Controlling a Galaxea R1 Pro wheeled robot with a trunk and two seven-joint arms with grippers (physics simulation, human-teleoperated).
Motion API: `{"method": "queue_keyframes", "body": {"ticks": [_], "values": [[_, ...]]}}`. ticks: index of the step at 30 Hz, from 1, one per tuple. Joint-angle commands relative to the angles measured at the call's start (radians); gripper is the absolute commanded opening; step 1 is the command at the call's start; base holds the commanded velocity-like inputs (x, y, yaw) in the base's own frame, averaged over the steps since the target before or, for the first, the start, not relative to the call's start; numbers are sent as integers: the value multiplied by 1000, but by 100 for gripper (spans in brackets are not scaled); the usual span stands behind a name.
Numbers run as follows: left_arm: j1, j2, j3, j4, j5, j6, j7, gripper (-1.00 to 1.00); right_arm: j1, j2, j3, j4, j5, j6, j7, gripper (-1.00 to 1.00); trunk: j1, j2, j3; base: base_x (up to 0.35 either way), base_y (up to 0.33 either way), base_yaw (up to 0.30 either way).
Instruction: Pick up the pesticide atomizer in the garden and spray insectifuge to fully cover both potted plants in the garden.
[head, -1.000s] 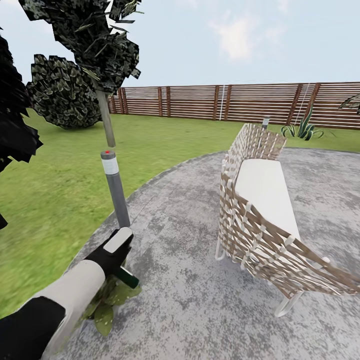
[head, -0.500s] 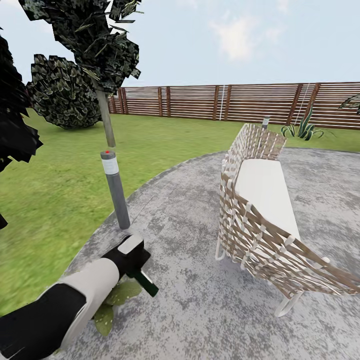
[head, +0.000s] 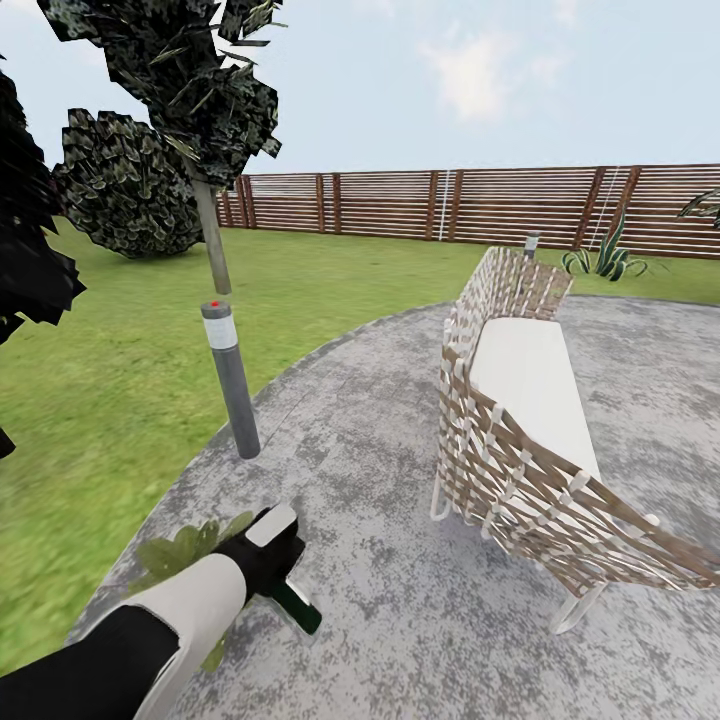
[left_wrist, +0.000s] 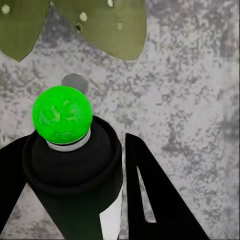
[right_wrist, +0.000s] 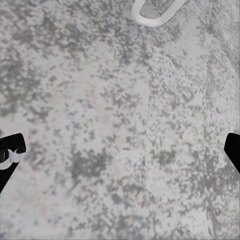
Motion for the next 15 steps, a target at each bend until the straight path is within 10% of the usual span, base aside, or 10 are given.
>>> {"method": "queue_keyframes", "body": {"ticks": [1, 15], "values": [[-2, -3, -9, -21, -4, -1, 26, -100, 0, 1, -4, -1, 7, -2, 5, 100, 0, -1, -5, 0, 0, 0], [-78, -30, -25, -178, -78, -7, 304, -100, 1, 1, -3, -7, 5, -5, 5, 100, 7, -4, -59, 0, 0, 0]]}}
